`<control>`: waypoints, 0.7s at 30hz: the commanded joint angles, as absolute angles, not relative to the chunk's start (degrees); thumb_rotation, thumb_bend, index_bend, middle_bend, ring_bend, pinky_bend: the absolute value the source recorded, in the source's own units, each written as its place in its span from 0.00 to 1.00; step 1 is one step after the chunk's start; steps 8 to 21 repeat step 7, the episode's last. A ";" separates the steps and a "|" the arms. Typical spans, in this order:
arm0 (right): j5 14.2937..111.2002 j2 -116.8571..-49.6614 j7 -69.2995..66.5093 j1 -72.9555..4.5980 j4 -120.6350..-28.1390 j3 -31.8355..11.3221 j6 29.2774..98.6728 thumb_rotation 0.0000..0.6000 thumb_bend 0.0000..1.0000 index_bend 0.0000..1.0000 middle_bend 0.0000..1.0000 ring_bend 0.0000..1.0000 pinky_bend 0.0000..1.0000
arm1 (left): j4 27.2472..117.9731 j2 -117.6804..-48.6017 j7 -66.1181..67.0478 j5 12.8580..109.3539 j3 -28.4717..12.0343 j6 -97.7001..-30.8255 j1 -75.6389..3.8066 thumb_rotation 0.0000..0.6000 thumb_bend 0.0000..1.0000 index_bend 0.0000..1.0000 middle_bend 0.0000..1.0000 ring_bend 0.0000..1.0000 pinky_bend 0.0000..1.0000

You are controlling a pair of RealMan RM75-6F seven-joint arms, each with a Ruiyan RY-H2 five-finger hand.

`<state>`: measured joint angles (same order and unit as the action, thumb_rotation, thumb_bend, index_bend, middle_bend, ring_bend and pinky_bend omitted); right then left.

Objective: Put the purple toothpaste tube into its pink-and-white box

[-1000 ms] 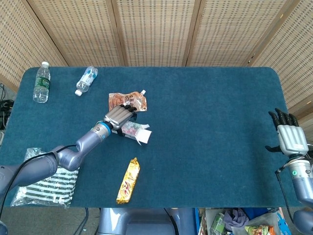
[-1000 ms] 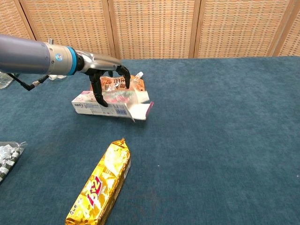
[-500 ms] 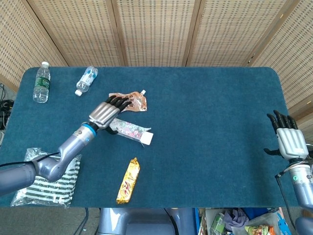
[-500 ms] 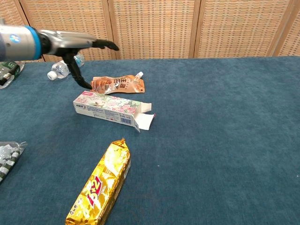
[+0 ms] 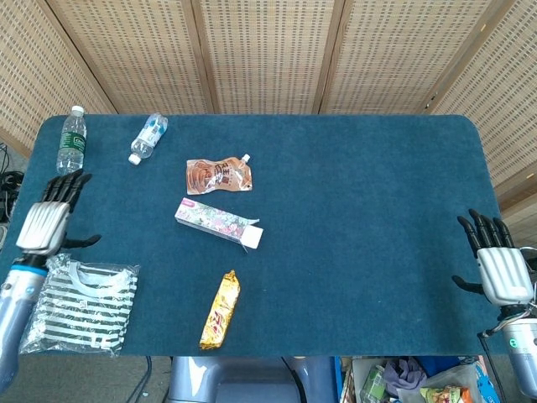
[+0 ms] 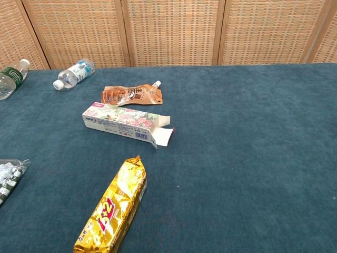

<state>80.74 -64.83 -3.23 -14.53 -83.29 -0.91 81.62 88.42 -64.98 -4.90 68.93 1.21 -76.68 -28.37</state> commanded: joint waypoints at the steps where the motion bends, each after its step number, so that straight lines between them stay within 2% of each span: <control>1: 82.91 -64.86 -3.92 -12.26 -84.10 0.19 84.48 1.00 0.00 0.00 0.00 0.00 0.00 | 88.43 -64.15 -9.39 71.59 3.78 -82.01 -21.79 1.00 0.16 0.00 0.00 0.00 0.00; 7: 87.60 -66.54 -3.60 -9.01 -83.57 1.93 89.31 1.00 0.00 0.00 0.00 0.00 0.00 | 87.11 -64.77 -8.23 75.67 5.87 -83.99 -17.73 1.00 0.16 0.00 0.00 0.00 0.00; 21: 87.60 -66.54 -3.60 -9.01 -83.57 1.93 89.31 1.00 0.00 0.00 0.00 0.00 0.00 | 87.11 -64.77 -8.23 75.67 5.87 -83.99 -17.73 1.00 0.16 0.00 0.00 0.00 0.00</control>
